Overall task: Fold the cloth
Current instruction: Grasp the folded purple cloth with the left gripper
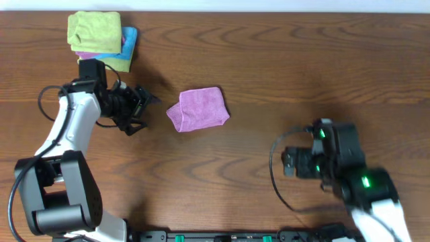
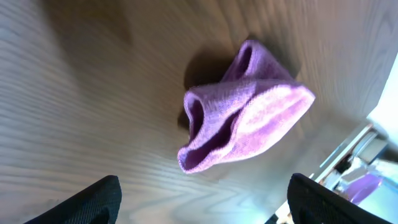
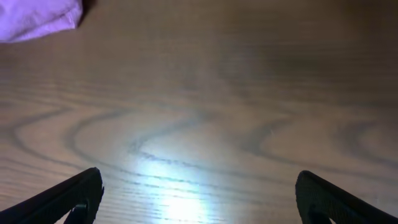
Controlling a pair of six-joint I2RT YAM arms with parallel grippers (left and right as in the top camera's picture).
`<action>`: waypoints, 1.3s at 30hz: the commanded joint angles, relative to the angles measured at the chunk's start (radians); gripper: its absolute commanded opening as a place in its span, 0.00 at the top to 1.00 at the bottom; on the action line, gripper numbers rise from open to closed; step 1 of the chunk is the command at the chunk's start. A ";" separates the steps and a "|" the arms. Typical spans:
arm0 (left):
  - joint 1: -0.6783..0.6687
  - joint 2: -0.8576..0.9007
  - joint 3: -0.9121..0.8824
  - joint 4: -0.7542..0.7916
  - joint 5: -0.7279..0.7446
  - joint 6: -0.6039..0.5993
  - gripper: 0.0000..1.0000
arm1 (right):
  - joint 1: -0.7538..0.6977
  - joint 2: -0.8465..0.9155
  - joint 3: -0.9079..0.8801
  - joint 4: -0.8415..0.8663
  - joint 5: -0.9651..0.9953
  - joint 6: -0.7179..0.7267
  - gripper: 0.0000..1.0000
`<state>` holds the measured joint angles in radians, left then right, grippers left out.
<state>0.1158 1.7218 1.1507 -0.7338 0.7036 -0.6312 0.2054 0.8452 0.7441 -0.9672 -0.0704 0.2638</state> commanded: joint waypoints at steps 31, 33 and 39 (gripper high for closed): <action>-0.331 0.001 -0.311 0.449 -0.031 -0.405 0.14 | -0.012 -0.236 -0.069 0.006 0.126 0.064 0.01; -0.332 -0.003 -0.311 0.431 -0.040 -0.405 0.14 | -0.011 -0.236 -0.069 0.006 0.126 0.064 0.01; -0.348 -0.003 -0.311 0.454 -0.130 -0.484 0.11 | -0.012 -0.236 -0.069 0.006 0.126 0.064 0.01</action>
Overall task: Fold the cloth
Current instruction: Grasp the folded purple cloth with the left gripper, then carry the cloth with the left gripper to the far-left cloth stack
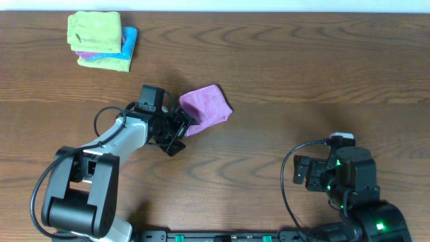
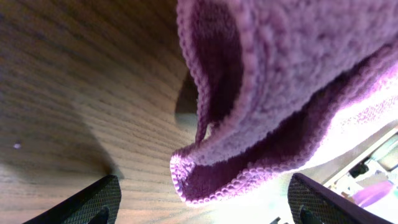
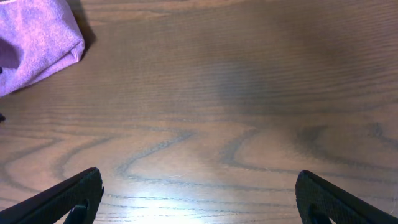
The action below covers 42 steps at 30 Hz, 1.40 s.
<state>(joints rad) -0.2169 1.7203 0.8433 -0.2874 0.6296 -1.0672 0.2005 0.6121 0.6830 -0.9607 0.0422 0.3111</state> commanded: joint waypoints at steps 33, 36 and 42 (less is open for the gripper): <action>-0.124 0.211 -0.003 0.496 -0.235 -0.211 0.47 | -0.007 -0.003 -0.008 0.000 0.014 0.017 0.01; -0.124 0.248 -0.003 0.560 -0.212 -0.185 0.58 | -0.007 -0.003 -0.008 0.000 0.014 0.017 0.01; -0.124 0.333 -0.003 0.677 -0.170 -0.186 0.83 | -0.006 -0.003 -0.008 0.000 0.014 0.017 0.01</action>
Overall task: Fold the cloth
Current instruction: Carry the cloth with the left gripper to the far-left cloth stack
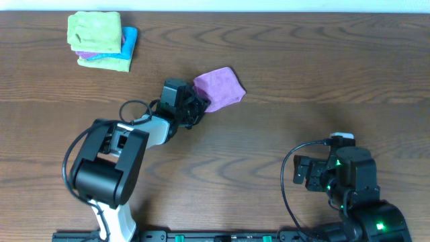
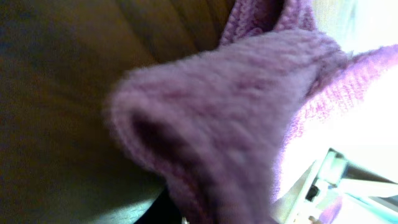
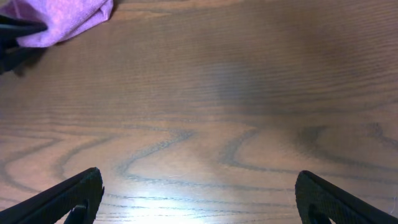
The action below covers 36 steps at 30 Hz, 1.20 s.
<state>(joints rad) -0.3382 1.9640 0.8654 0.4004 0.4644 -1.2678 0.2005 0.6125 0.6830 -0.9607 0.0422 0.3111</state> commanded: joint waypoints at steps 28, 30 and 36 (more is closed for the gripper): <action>0.280 0.099 0.476 -0.211 0.455 0.174 0.94 | -0.007 -0.003 -0.008 -0.001 0.014 0.017 0.01; 0.280 0.099 0.556 -0.289 0.435 0.202 0.94 | -0.006 -0.003 -0.008 0.000 0.014 0.017 0.01; 0.304 0.099 0.749 -0.494 0.345 0.293 0.94 | -0.006 -0.003 -0.008 -0.001 0.014 0.017 0.01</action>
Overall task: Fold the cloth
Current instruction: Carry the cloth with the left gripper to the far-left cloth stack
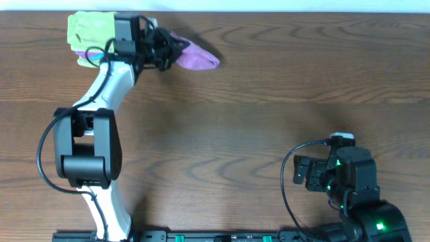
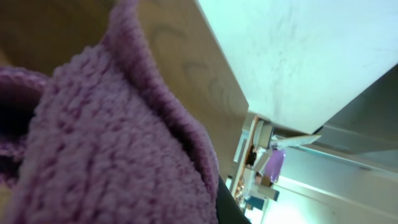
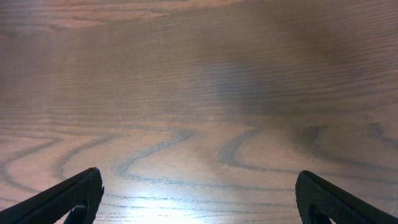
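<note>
A folded purple cloth hangs above the table's back edge, just right of the stack of folded cloths. My left gripper is shut on its left end. In the left wrist view the purple cloth fills the lower left, with one dark finger showing beside it. My right gripper rests low at the front right, open; its fingers stand wide apart over bare wood.
The stack holds a green cloth on top with purple and blue ones under it, partly covered by my left arm. The wooden table ends at a white wall along the back edge.
My left gripper has gone from mid-table to the far back left with the purple cloth in it, now beside the stack. The cloth has left the right wrist view. The right arm is unmoved.
The folded purple cloth lay mid-table with my left gripper open to its left. Then the gripper was at the cloth's left edge. Then it was closed in on the cloth, which sat further right and back. Now the cloth is held beside the stack.
</note>
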Controlling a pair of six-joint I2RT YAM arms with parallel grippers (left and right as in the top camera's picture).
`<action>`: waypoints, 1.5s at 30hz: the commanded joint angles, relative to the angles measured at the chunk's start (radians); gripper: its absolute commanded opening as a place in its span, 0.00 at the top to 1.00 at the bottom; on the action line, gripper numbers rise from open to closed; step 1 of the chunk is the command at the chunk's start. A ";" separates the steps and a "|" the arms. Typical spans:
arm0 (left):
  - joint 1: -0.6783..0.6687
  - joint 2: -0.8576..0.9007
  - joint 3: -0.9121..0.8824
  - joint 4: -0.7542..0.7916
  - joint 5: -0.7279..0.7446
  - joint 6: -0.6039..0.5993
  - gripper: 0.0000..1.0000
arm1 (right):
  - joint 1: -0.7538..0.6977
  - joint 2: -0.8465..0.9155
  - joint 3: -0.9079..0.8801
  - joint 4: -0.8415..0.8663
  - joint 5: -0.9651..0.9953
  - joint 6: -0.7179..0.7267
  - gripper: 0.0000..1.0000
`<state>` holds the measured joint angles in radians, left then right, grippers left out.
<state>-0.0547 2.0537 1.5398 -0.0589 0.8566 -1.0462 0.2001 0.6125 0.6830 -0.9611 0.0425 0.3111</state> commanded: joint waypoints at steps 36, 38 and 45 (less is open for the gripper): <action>0.257 0.028 0.258 0.151 -0.594 0.293 0.94 | -0.006 -0.003 -0.008 0.000 0.013 0.017 0.01; 0.257 0.043 0.259 0.158 -0.602 0.297 0.94 | -0.006 -0.003 -0.008 0.000 0.013 0.017 0.01; 0.254 0.117 0.259 0.233 -0.602 0.306 0.94 | -0.006 -0.003 -0.008 0.000 0.013 0.017 0.01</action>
<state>0.2020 2.1334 1.7653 0.1471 0.2729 -0.7708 0.2001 0.6125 0.6830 -0.9607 0.0425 0.3111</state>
